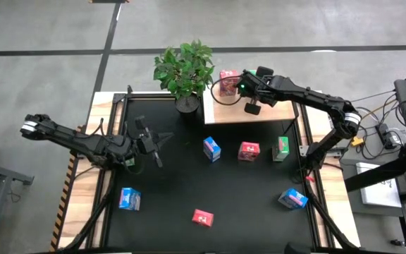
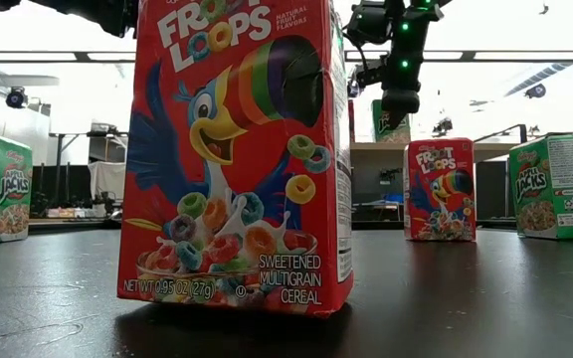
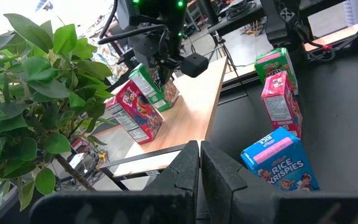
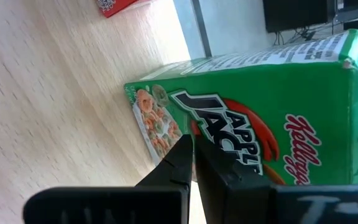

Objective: Stack cereal on shelf
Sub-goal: Put the bottom green cereal box on the shelf, then put the bottom right blue cereal box on the shelf

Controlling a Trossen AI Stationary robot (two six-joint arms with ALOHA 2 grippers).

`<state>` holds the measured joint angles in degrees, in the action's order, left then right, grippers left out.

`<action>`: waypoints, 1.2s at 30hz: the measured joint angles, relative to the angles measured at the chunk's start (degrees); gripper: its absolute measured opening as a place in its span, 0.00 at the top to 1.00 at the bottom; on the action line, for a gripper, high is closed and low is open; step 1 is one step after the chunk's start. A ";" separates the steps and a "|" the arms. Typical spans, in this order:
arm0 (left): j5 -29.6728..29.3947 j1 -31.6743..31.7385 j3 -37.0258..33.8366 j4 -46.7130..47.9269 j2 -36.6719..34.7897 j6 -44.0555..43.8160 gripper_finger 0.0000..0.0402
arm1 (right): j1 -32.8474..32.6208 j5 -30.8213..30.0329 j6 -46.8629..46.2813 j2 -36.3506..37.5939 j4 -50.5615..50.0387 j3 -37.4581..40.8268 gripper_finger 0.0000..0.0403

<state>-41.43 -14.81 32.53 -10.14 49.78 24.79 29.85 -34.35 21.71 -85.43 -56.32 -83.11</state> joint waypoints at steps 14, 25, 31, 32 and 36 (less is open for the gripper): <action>0.02 0.01 0.00 0.00 0.00 0.00 1.00 | 0.33 0.02 -0.74 0.00 0.10 0.00 0.98; 0.01 0.00 0.01 0.00 0.00 0.01 1.00 | -2.54 0.43 -4.36 1.42 -1.12 -1.35 0.98; 0.02 0.01 0.35 -0.31 0.02 -0.25 1.00 | -10.57 9.52 -15.83 5.66 -1.76 -4.02 0.98; 0.04 0.01 0.35 -0.29 0.02 -0.27 1.00 | -12.15 13.17 -19.07 6.55 -1.63 -4.40 0.98; 0.11 0.00 0.35 -0.21 0.07 -0.91 1.00 | -18.53 35.05 -32.51 9.35 -1.26 -4.75 0.98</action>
<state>-41.32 -14.81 32.88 -10.34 49.85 23.89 11.32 0.70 -10.80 -76.07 -57.58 -87.86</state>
